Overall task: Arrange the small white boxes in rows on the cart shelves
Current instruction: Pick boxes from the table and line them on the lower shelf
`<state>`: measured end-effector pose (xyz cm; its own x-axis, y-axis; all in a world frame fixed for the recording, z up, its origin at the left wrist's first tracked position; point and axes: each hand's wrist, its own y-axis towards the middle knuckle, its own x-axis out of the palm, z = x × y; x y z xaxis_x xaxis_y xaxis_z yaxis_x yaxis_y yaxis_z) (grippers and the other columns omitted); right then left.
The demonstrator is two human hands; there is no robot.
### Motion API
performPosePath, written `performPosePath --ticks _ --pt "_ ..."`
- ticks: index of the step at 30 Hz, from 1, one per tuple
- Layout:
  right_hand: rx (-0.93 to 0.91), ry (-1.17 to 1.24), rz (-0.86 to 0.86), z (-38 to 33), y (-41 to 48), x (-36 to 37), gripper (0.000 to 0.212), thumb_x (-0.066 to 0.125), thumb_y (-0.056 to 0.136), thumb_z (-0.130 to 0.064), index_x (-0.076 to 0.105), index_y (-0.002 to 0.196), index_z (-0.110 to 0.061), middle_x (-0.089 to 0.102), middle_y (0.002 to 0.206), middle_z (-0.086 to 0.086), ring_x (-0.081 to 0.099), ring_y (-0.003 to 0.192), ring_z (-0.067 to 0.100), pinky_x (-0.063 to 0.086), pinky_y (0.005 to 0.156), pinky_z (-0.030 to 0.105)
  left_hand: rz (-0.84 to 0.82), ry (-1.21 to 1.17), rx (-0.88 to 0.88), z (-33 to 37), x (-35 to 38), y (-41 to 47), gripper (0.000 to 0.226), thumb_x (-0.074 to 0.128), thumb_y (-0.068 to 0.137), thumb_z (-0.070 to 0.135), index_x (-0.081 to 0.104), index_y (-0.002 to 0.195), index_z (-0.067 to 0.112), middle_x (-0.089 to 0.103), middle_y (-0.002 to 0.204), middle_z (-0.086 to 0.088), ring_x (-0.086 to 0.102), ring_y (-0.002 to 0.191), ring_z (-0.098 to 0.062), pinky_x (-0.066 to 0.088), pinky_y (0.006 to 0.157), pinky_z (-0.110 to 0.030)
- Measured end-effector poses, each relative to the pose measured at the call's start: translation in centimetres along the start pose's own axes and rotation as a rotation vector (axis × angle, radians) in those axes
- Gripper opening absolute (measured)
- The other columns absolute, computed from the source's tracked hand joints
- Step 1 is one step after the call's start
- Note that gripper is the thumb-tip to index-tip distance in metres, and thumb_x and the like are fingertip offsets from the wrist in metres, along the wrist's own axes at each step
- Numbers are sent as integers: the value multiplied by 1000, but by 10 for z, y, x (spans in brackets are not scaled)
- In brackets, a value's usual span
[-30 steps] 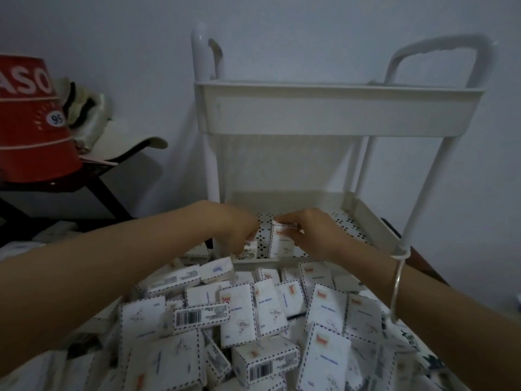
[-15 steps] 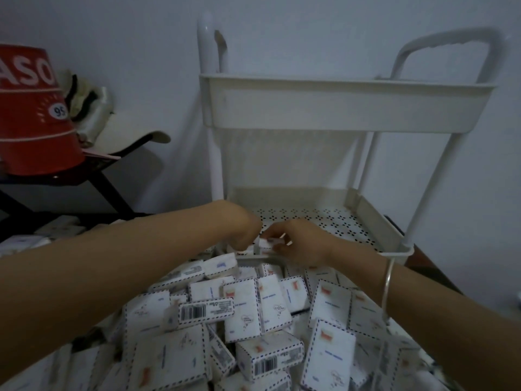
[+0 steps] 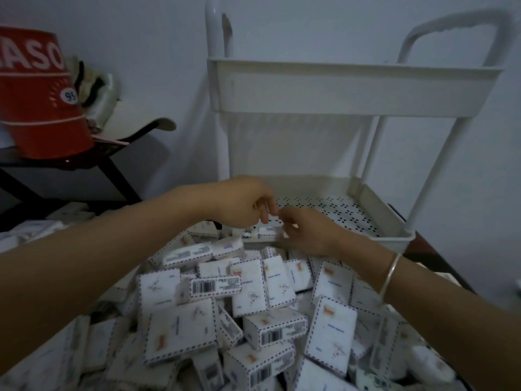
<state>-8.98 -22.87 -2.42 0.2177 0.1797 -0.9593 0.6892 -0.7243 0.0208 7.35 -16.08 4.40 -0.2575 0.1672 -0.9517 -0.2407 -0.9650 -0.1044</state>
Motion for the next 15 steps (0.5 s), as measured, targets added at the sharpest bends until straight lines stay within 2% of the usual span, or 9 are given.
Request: performPosePath --ticks 4,7,11,13,15 --pt "-25 25 204 3 -40 -12 42 45 98 -12 47 140 -20 50 143 1 48 128 18 37 103 28 58 -36 79 21 17 -16 30 50 89 5 66 105 24 68 95 15 62 88 -3 51 80 -22" --pt "-3 53 301 10 -81 -21 39 47 97 -9 54 133 -22 55 136 -2 52 121 16 42 103 33 46 -44 153 43 33 -25 26 51 90 9 67 104 24 68 96 15 62 87 0 50 77 -19" --pt "60 100 419 20 -143 -23 23 56 93 -10 65 112 -21 63 108 -6 58 94 8 51 85 32 44 34 294 82 57 -35 22 54 89 16 67 99 31 67 93 17 59 84 3 48 76 -19" --pt "98 98 449 22 -171 -21 16 60 91 -12 66 100 -23 61 94 -10 56 82 4 50 75 29 57 77 363 102 67 -38 17 57 89 22 67 97 34 65 90 20 57 83 3 47 77 -21" --pt "133 82 434 24 -193 -17 14 61 90 -15 64 94 -28 58 86 -16 54 75 -1 43 67 20 61 79 416 117 76 -42 12 60 89 26 67 95 34 63 87 21 56 79 5 48 76 -22"
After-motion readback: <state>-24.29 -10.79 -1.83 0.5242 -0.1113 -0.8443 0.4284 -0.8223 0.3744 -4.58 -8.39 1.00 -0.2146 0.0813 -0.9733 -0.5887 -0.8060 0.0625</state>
